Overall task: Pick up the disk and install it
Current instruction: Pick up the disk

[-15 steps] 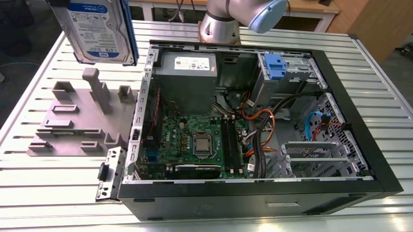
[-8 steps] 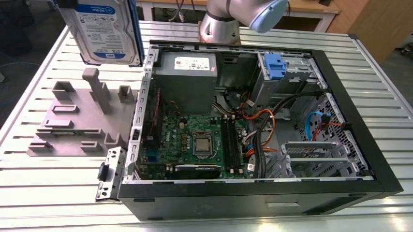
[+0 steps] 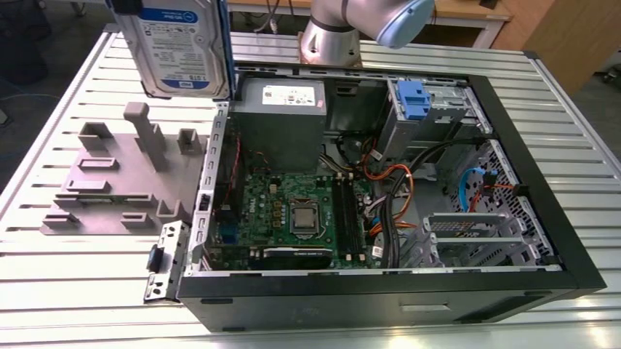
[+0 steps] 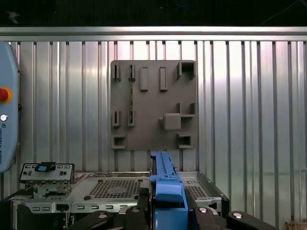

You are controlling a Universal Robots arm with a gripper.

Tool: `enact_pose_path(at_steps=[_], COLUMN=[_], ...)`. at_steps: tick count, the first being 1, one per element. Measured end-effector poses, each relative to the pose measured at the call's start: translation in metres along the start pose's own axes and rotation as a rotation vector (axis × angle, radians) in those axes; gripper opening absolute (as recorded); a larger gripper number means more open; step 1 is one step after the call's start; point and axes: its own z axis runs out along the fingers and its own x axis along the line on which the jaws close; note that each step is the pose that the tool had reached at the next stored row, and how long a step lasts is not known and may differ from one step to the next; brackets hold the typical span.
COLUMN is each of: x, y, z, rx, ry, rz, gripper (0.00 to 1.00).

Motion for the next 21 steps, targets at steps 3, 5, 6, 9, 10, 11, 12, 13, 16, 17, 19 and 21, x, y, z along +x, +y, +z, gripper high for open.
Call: enact_pose_path(at_steps=[3, 5, 6, 9, 10, 11, 12, 13, 16, 17, 19, 21], x=[-0.0001, -0.0002, -0.0003, -0.0004, -0.0004, -0.0005, -0.0006, -0.0007, -0.0008, -0.0008, 0.0003, 0.0022], y=[-0.0056, -0.0092, -0.0109, -0.0156, -0.0174, -0.0209, -0.0243, -0.0275, -0.0314, -0.0323, -0.0328, -0.0334], z=[-0.0001, -0.0001, -0.0001, -0.0001, -0.0001, -0.0001, -0.0001, -0.0002, -0.0002, -0.0002, -0.0001, 0.0000], rx=[-0.0001, 0.0000, -0.0001, 0.0001, 0.0000, 0.0000, 0.0000, -0.0001, 0.0000, 0.0000, 0.0000, -0.0001], ry=[0.0002, 0.0001, 0.0001, 0.0000, 0.0001, 0.0001, 0.0001, 0.0001, 0.0001, 0.0001, 0.0001, 0.0002], rz=[0.000, 0.000, 0.000, 0.000, 0.000, 0.000, 0.000, 0.000, 0.000, 0.000, 0.000, 0.000], gripper=[0.36, 0.36, 0.36, 0.36, 0.36, 0.36, 0.36, 0.36, 0.36, 0.36, 0.36, 0.36])
